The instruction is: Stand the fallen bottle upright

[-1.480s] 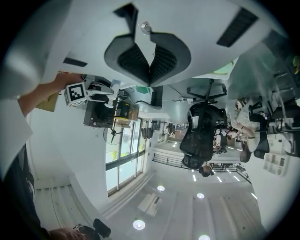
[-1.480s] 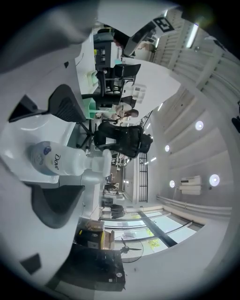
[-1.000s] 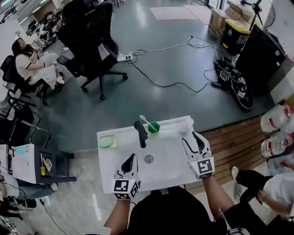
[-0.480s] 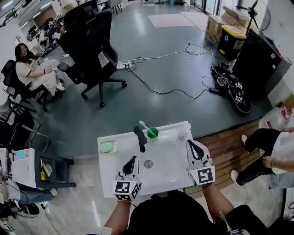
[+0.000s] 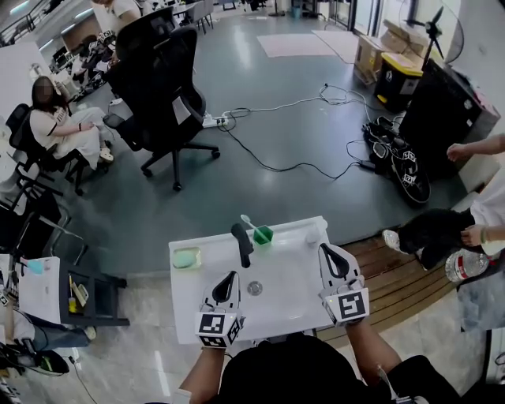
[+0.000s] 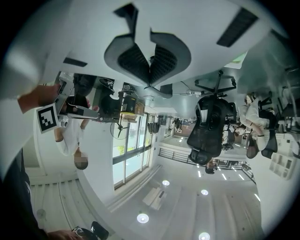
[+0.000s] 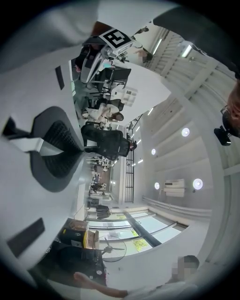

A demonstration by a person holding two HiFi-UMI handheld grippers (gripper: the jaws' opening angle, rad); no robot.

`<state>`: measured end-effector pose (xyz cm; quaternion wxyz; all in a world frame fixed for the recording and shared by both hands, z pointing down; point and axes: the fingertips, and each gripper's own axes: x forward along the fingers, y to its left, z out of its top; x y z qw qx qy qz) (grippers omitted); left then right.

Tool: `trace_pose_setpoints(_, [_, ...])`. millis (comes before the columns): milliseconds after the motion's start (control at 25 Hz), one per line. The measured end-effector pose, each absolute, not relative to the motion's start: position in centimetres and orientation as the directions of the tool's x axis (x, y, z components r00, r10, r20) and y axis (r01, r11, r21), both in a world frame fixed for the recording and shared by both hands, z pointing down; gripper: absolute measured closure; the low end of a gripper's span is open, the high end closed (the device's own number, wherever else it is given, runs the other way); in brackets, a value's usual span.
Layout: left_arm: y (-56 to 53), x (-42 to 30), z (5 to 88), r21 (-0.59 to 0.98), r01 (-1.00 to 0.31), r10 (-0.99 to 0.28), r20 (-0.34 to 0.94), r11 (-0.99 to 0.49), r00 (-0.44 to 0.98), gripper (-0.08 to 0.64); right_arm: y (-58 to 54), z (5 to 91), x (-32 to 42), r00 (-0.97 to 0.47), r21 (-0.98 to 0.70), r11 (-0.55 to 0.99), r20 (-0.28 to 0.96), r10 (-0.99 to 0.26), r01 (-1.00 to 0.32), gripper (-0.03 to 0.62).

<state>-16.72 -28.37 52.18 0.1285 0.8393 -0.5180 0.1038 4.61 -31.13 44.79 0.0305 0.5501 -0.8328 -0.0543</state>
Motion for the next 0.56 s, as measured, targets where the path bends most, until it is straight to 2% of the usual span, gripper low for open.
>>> trace_pose_setpoints(560, [-28.50,-15.73,52.05,0.093,-0.890,-0.838,0.304,-0.447,0.453,0.541,-31.74,44.78,5.29,-0.380,0.124,0.376,-0.013,-0.925,-0.918,0.580])
